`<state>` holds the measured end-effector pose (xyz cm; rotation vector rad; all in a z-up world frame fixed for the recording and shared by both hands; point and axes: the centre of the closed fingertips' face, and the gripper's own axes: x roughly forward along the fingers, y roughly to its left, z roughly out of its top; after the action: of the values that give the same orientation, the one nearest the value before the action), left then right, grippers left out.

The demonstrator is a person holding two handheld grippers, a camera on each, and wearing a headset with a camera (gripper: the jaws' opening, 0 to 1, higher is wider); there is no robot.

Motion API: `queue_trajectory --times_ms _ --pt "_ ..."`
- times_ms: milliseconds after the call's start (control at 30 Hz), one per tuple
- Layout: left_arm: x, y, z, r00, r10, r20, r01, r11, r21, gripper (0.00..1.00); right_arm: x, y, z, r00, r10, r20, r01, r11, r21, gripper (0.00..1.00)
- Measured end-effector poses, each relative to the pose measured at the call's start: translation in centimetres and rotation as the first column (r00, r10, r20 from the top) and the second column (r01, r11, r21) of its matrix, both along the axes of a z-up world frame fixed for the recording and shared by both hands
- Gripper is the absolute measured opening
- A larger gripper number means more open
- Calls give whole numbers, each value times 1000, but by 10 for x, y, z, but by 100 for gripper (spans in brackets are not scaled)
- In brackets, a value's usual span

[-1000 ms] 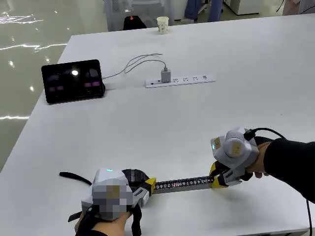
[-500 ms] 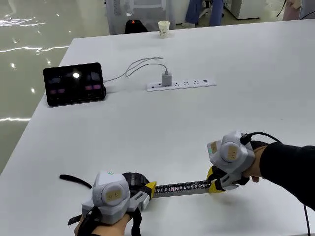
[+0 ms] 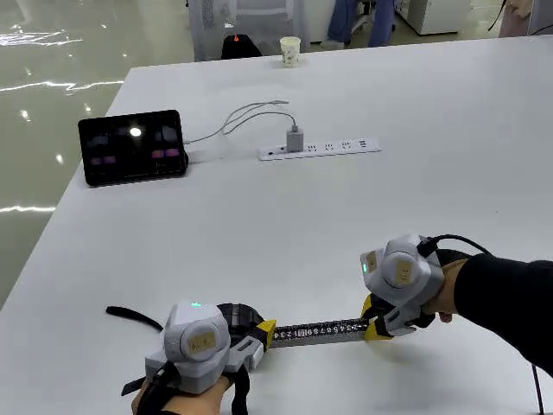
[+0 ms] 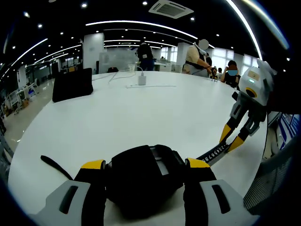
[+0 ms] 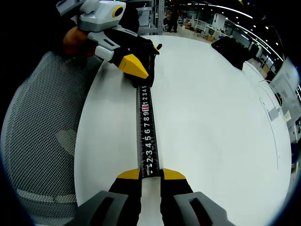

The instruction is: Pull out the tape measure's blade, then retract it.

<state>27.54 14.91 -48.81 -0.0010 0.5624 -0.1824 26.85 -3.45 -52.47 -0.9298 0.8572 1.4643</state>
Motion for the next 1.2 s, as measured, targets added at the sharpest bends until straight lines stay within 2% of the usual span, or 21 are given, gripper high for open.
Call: queue_trajectory --times_ms 533,800,967,1100,1200 --pt "0 0 0 1000 -3 -2 2 1000 -6 61 0 5 0 1000 -9 -1 9 1000 2 11" --pt "0 -1 1 1000 -4 -6 4 1000 -12 61 0 9 0 1000 -15 -6 15 1000 26 11" --pt "-1 -1 1 1000 -7 -8 7 1000 -12 61 1 13 0 998 -49 -24 50 998 28 11" --pt "-1 -1 1 1000 -8 -8 8 1000 -7 61 -1 16 -1 1000 -23 -13 23 1000 20 11" --pt "-1 -1 0 1000 -7 -7 7 1000 -8 62 -1 17 -1 999 -30 -16 31 999 23 11"
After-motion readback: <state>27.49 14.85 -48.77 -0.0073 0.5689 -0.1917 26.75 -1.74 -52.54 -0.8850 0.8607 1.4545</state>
